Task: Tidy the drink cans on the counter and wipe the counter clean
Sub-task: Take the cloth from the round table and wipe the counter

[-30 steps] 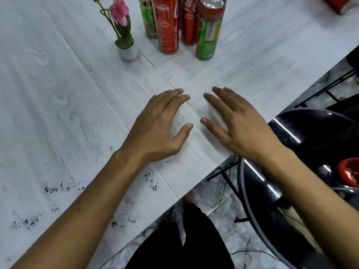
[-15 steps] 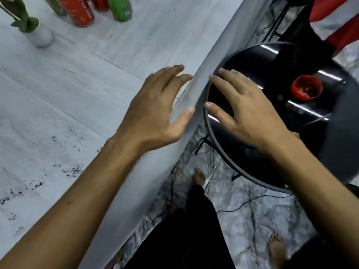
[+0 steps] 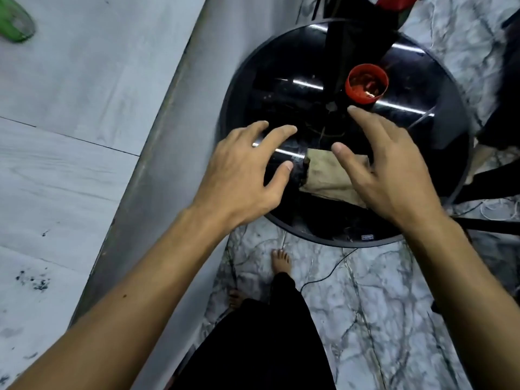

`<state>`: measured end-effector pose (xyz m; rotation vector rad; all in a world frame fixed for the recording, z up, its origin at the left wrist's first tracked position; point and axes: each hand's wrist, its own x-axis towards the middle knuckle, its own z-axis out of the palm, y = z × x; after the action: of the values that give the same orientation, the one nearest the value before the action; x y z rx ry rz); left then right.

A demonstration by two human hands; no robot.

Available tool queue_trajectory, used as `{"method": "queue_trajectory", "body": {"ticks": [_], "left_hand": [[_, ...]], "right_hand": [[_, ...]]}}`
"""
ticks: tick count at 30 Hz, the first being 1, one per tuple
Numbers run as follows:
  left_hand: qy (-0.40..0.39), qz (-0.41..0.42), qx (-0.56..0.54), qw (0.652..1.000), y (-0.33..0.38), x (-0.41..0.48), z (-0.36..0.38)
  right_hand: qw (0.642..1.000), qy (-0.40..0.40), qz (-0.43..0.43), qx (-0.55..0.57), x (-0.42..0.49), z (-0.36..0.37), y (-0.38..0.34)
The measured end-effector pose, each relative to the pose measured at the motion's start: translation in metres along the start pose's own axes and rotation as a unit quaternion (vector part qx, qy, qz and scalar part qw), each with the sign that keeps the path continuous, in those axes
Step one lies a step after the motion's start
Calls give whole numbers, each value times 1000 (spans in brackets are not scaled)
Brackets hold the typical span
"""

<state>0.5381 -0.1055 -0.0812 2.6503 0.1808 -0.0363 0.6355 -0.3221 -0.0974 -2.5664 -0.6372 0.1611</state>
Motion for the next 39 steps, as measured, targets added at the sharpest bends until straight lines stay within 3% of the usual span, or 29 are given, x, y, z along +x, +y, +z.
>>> {"method": "queue_trajectory", "body": {"ticks": [6, 15, 28, 39], "left_hand": [[-89, -44, -11, 995, 9, 32, 54], [-181, -123, -121, 968, 13, 70, 118], [-167, -147, -154, 963, 5, 85, 145], [-85, -196, -247, 945, 5, 81, 147]], "right_hand": [[994, -21, 104, 19, -13, 20, 58], [964, -93, 216, 125, -17, 51, 108], [957, -75, 185, 211, -1, 71, 128], [933, -58, 200, 294, -1, 78, 134]]}}
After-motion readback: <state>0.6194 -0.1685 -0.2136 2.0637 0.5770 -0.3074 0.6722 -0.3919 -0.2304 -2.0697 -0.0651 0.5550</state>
